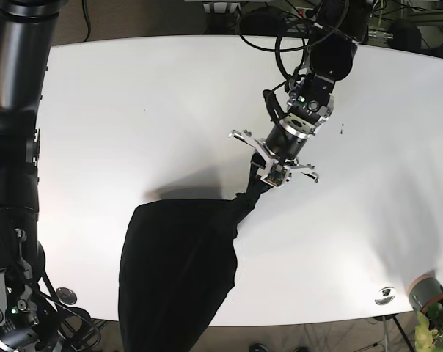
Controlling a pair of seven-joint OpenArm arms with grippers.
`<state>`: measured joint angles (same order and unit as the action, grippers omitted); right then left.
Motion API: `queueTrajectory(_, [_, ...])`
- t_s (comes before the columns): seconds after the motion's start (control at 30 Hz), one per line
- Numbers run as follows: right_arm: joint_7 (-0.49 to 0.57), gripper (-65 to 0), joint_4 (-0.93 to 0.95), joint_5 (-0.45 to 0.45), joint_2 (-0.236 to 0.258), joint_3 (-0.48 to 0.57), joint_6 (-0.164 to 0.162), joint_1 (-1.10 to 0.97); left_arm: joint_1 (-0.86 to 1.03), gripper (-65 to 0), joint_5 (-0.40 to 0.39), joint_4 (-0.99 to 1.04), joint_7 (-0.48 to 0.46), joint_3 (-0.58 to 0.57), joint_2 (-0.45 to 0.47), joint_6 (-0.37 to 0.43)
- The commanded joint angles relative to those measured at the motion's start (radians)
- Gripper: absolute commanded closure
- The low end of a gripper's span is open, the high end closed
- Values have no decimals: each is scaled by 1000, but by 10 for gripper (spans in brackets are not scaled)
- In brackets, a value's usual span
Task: Fold the T-shirt properly
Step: 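Hold the shirt with both grippers and spread it apart, lifting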
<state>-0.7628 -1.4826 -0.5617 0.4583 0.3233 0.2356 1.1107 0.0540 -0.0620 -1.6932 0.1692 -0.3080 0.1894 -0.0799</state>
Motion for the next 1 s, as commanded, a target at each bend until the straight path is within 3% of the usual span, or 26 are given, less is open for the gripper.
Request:
queueTrajectory(0.0, [33, -22, -6, -2, 6, -13, -12, 38, -7, 0, -2, -43, -26, 34, 3, 9])
queueTrajectory(0.17, [33, -22, 15, 7, 0, -13, -38, 7, -9, 0, -2, -77, -24, 146, 3, 9])
queueTrajectory(0.33, [68, -22, 89, 98, -60, -17, -40, 3, -95, 0, 3, -75, -15, 238, 15, 6])
queueTrajectory(0.53, [131, -22, 188, 174, -102, -17, -41, -7, -270, 0, -3, -74, 134, 352, 49, -65])
queueTrajectory(0.77, [133, -22, 310, 223, -155, -17, -45, 90, -524, 0, 4, 31, 237, 481, 52, -183])
queueTrajectory(0.97, [125, -22, 333, 222, -161, -17, -48, 195, -768, 0, -2, 121, 296, 527, 131, -203])
